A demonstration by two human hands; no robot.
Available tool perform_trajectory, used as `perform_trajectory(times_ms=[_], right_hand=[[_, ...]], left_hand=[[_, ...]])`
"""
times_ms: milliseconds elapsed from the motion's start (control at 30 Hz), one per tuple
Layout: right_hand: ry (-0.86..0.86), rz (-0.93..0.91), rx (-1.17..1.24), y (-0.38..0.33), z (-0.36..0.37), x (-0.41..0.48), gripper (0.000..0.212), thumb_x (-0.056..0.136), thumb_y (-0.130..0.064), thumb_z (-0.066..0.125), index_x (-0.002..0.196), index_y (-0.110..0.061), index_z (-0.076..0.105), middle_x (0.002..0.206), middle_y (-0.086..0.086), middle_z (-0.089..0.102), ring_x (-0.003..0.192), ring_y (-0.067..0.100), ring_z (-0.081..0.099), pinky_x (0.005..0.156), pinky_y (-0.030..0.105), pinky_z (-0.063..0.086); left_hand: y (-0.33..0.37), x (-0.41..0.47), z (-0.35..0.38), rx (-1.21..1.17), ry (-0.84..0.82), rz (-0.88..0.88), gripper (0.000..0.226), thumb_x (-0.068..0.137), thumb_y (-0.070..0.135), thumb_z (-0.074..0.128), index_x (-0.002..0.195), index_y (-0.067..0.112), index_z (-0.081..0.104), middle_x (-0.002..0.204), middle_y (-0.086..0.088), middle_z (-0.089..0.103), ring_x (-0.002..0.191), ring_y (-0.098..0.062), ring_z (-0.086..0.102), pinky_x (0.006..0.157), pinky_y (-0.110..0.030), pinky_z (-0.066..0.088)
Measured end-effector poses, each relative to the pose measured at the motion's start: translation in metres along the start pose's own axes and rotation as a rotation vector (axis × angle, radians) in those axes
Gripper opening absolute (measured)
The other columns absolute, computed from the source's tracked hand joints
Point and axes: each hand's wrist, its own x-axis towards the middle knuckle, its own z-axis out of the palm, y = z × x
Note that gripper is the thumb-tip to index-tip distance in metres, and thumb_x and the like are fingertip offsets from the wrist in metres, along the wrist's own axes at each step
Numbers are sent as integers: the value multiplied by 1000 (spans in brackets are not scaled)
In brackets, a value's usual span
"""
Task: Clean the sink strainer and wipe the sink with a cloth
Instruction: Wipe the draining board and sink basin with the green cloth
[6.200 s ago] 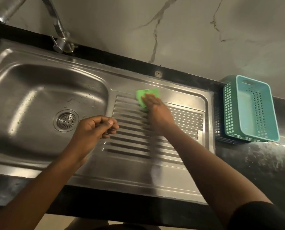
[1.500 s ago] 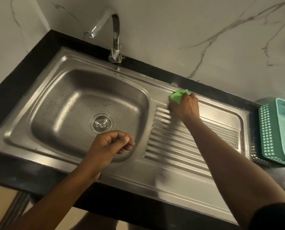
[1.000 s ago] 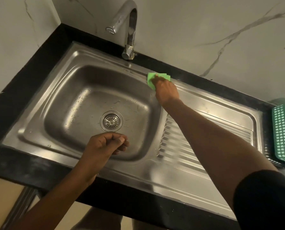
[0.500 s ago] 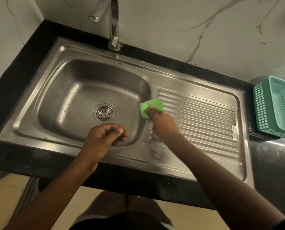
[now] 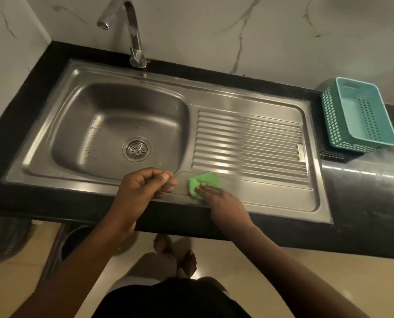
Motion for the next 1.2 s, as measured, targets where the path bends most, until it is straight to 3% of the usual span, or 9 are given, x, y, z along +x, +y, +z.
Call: perform_trajectory(times_ms=[167,267,433,633,733,833,933,1067,1200], right_hand=[[140,196,-27,62,-13,-42,62,93,-8,65,150,-29,51,156,-5,51,145,17,46,114,39,45],[222,452,17,112,-26,-68,57,92,-12,71,145,-27,57,143,10,63,128,30,61,108,48,51],[480,833,112,158,-44,-66,51,92,-1,53,139,-18,64,107,31,71,94,49,68,85,55,58],[492,766,179,87,-33,29,22,94,-7,53,98,-6,74,91,18,71,83,36,65,71,37,53],[424,678,195,24,-14,61,20,98,-12,52,109,-9,68,107,14,67,99,32,62,74,26,48],[341,469,113,-43,-2,94,26,92,-4,53,114,-4,66,108,20,69,112,37,58,86,42,52],[218,250,6,-81,5,117,23,96,-13,54,115,-10,66,112,12,71,120,34,51,92,44,50],[115,84,-136,-80,15,112,25,103,-24,46,123,-20,61,127,-2,68,129,26,49,107,40,40],[240,132,-18,-40,-1,66,32,93,-18,69,124,-10,67,132,9,70,121,37,59,98,46,53]], left_hand=[[-5,-17,0,25,2,0,19,104,20,63,106,24,81,104,-5,84,100,-22,80,89,-39,60],[-6,-22,-3,32,-9,-4,19,104,22,62,106,25,81,104,-4,84,99,-21,81,87,-37,59],[-7,-15,-12,30,-59,-32,21,104,20,62,104,27,82,104,-5,85,100,-22,81,87,-37,59],[-4,8,-27,43,-158,-41,17,100,30,66,106,30,82,106,-5,84,101,-23,80,87,-37,58],[-1,20,-38,44,-174,-43,25,90,44,69,107,31,82,107,-5,84,102,-24,80,87,-39,59],[3,30,-44,35,-194,-46,26,89,46,69,107,31,82,106,-5,84,101,-24,80,88,-40,58],[10,37,-46,47,-223,-27,29,87,48,69,106,30,82,105,-4,84,100,-23,80,85,-37,57],[20,44,-47,29,-233,-13,22,92,38,69,105,27,82,103,-6,85,98,-23,81,83,-33,58],[19,50,-56,54,-258,-28,16,103,23,66,104,26,82,102,-6,85,98,-24,80,83,-33,58]])
